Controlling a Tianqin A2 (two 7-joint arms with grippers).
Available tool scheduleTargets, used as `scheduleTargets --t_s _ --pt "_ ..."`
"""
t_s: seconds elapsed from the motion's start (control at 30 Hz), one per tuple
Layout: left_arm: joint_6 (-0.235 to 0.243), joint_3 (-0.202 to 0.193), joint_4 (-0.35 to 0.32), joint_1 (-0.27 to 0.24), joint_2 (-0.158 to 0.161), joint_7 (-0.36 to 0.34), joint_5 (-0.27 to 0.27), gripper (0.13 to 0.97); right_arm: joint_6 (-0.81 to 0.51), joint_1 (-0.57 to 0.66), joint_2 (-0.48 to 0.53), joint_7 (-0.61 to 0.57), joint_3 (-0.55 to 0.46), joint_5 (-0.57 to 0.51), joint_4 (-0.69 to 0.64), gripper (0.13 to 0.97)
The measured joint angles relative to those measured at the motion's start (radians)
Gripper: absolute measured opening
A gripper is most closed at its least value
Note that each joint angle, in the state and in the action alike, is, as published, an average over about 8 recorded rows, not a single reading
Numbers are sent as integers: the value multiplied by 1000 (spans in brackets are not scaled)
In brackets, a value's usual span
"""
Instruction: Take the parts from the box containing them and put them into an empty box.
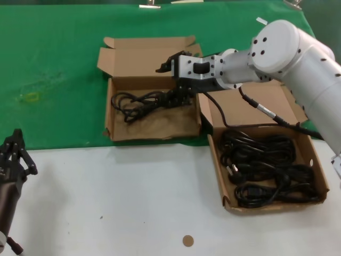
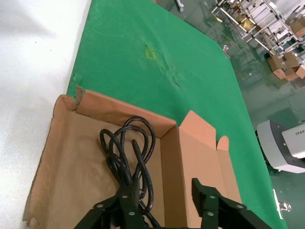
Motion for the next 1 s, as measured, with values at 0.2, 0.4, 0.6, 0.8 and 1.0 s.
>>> scheduleTargets --t_s 0.2,0.4,0.6,0.8,1.0 --pt "0 0 0 0 0 0 0 161 0 0 0 0 0 0 0 431" --pt "0 0 0 0 0 0 0 167 19 -29 3 4 14 14 23 508" --pt "0 0 0 0 0 0 0 237 67 -103 10 17 49 51 83 638" --pt "0 0 0 0 0 0 0 323 127 -195 19 33 93 96 158 774" --pt "0 0 0 0 0 0 0 426 190 -290 28 50 139 144 236 860"
